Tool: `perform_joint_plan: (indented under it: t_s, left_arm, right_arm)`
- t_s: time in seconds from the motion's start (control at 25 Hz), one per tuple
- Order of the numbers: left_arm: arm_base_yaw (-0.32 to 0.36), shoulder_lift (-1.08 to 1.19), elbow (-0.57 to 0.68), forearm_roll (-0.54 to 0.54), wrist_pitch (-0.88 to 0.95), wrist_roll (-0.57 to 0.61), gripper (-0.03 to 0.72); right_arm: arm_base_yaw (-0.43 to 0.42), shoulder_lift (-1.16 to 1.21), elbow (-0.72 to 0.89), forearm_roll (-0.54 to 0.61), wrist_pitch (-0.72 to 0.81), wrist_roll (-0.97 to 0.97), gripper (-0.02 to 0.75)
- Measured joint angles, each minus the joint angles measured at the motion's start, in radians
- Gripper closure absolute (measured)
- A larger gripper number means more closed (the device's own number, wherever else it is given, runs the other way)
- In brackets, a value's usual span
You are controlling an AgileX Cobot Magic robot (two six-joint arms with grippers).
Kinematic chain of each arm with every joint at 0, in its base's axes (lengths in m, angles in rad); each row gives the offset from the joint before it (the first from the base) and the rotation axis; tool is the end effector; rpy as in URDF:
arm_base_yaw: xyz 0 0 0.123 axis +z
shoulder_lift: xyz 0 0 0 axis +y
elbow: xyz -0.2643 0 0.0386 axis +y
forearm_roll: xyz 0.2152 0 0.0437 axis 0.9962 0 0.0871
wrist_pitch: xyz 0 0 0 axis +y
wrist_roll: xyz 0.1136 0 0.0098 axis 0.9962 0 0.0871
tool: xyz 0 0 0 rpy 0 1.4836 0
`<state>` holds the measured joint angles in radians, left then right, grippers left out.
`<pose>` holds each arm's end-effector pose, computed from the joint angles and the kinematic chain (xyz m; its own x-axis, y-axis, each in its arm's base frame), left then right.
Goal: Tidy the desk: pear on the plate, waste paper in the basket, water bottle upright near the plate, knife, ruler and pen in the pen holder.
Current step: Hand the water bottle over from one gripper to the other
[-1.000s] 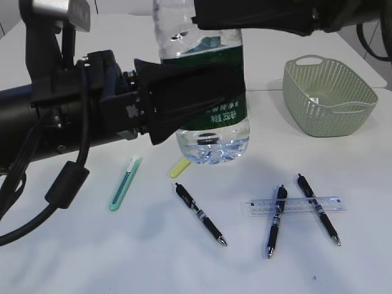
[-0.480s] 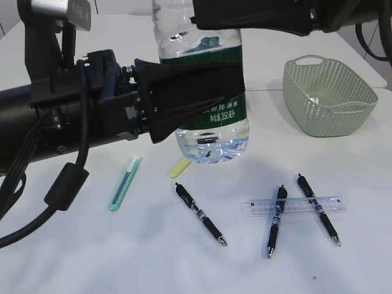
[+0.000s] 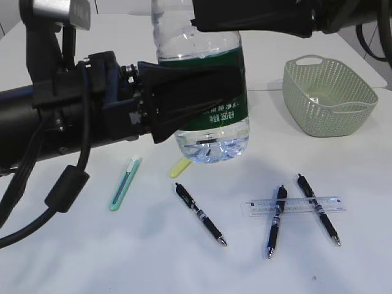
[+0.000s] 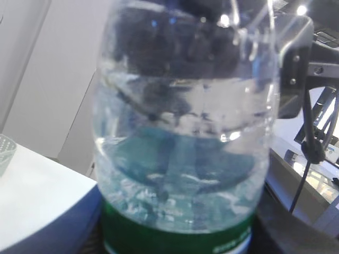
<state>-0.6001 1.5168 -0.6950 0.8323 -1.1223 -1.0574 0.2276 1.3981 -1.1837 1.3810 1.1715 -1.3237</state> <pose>0.1931 -0.2241 0.2792 -0.4068 -0.2413 -0.8811 0.8854 0.1332 -0.4453 0.2237 0.1578 0.3616 -0.3174 -0.1655 -0.9337 -0.9363 0.2105 0.2810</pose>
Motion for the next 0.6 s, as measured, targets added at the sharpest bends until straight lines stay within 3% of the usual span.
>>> perform_joint_plan:
  t_s: [0.24, 0.6]
  left_arm:
    - [0.0, 0.002, 0.0, -0.021, 0.054, 0.035, 0.302]
    - [0.03, 0.005, 0.0, -0.027, 0.065, 0.086, 0.302]
  right_arm:
    - [0.0, 0.0, -0.002, -0.004, -0.027, 0.0, 0.153]
    - [0.0, 0.0, -0.032, -0.064, -0.028, 0.002, 0.127]
